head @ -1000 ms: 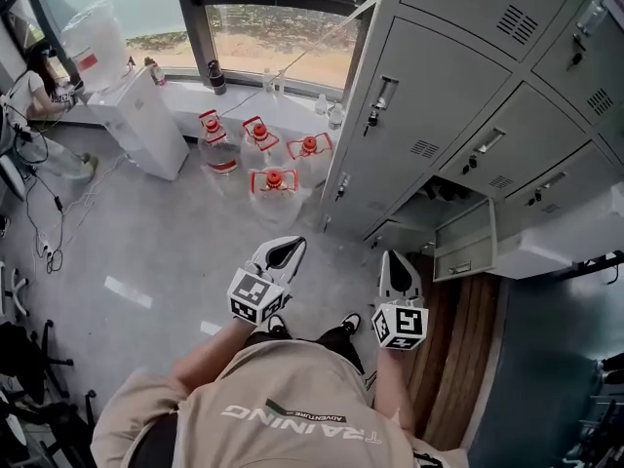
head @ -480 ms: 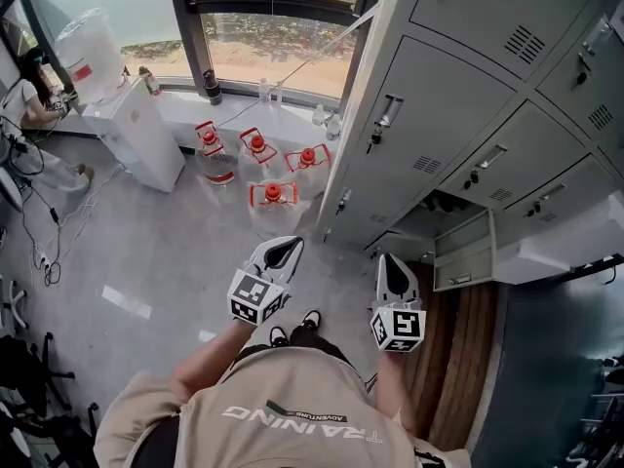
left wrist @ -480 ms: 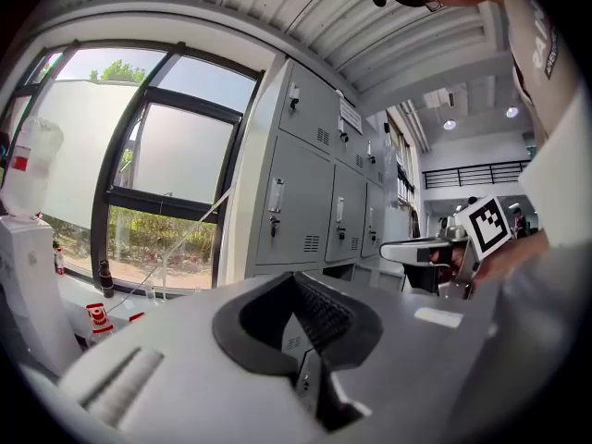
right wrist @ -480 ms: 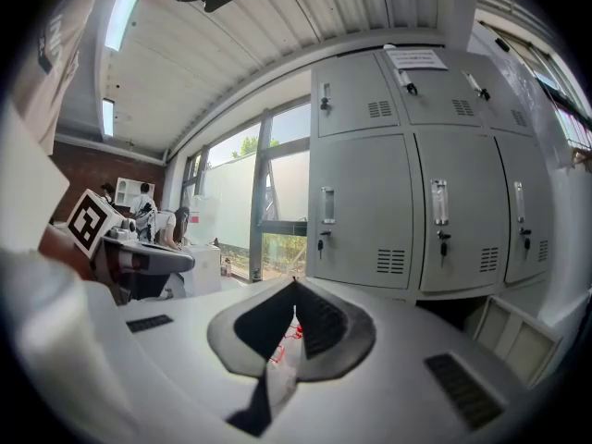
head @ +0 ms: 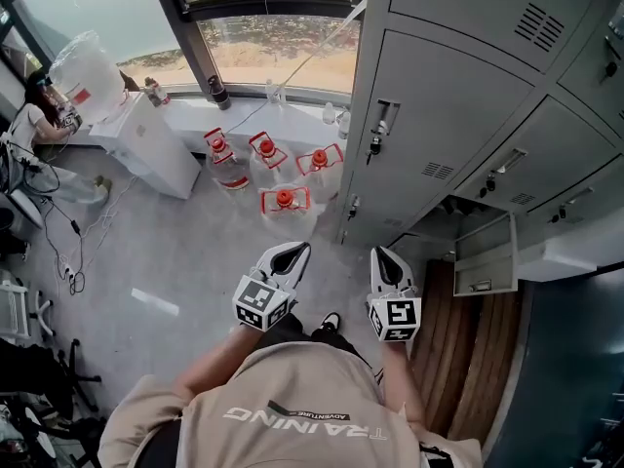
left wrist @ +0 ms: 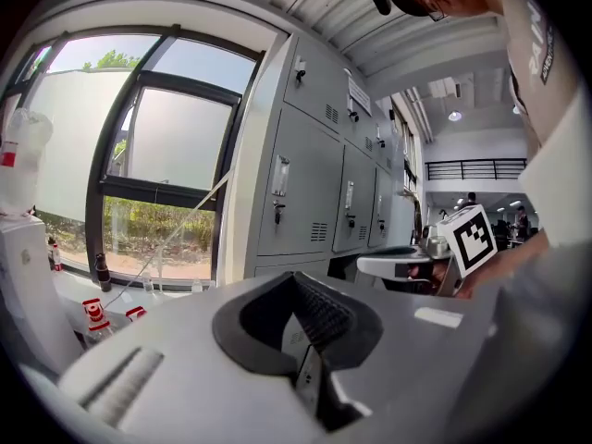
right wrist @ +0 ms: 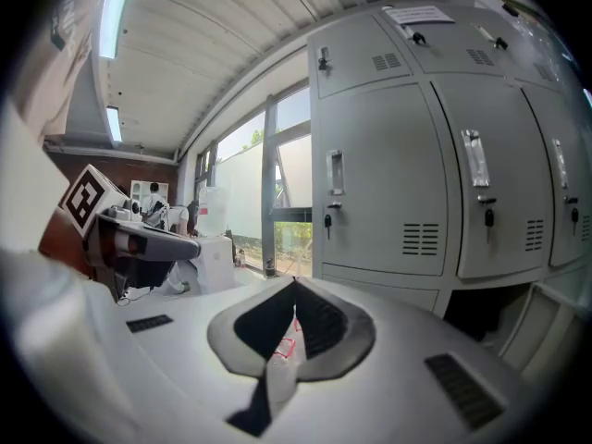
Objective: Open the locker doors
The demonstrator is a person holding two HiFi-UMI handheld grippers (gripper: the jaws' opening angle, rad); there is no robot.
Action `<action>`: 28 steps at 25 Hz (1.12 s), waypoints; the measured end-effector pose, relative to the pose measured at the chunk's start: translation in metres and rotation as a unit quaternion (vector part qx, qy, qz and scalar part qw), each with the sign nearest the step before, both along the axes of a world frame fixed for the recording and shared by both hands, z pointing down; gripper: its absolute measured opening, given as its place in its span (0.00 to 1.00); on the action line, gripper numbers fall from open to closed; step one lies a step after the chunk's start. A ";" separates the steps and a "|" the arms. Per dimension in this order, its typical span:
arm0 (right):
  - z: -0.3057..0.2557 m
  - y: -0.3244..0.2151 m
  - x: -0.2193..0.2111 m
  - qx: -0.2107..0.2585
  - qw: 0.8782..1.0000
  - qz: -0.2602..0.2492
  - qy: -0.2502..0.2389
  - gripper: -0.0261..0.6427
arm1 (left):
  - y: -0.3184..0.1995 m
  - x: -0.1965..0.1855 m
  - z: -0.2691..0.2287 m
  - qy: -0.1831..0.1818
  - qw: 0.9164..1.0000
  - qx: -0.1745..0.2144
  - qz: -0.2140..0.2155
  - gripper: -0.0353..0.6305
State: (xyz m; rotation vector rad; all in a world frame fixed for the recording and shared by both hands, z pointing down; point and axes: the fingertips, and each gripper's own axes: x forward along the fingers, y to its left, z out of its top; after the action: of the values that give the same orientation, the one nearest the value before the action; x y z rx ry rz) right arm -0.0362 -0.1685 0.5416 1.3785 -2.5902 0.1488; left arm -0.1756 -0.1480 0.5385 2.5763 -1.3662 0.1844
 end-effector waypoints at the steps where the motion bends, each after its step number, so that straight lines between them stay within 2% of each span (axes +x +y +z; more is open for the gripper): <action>1: 0.004 -0.005 -0.001 -0.010 1.000 -0.002 -0.006 0.06 | -0.004 0.001 0.002 0.000 1.000 -0.003 0.002 0.06; 4: 0.014 -0.019 -0.004 -0.039 0.999 -0.004 -0.021 0.06 | -0.020 -0.003 0.002 -0.001 1.000 -0.006 0.011 0.06; 8: 0.025 -0.045 -0.013 -0.048 0.999 0.011 0.000 0.06 | -0.047 -0.015 -0.003 -0.001 1.000 0.001 0.028 0.06; 12: 0.040 -0.068 -0.032 -0.069 0.997 0.030 0.000 0.06 | -0.066 -0.031 -0.009 -0.005 0.998 0.010 0.055 0.06; 17: 0.083 -0.098 -0.052 -0.094 0.994 0.052 0.026 0.06 | -0.078 -0.052 -0.003 0.000 0.996 0.002 0.087 0.06; 20: 0.117 -0.119 -0.054 -0.126 0.990 0.071 0.003 0.06 | -0.082 -0.061 0.000 -0.005 0.995 -0.007 0.098 0.06; 25: 0.177 -0.155 -0.059 -0.149 0.986 0.063 0.036 0.08 | -0.087 -0.066 0.002 0.000 0.996 -0.023 0.083 0.06; 27: 0.201 -0.166 -0.064 -0.161 0.984 0.050 0.049 0.19 | -0.087 -0.069 0.005 0.006 0.997 -0.037 0.072 0.06; 28: 0.212 -0.171 -0.064 -0.166 0.983 0.047 0.055 0.20 | -0.086 -0.072 0.007 0.006 0.997 -0.043 0.067 0.06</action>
State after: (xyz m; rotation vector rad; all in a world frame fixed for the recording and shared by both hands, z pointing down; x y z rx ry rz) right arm -0.1003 -0.3393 0.7538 1.3434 -2.2818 0.4819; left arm -0.2472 -0.2342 0.5455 2.5929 -1.1558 0.2423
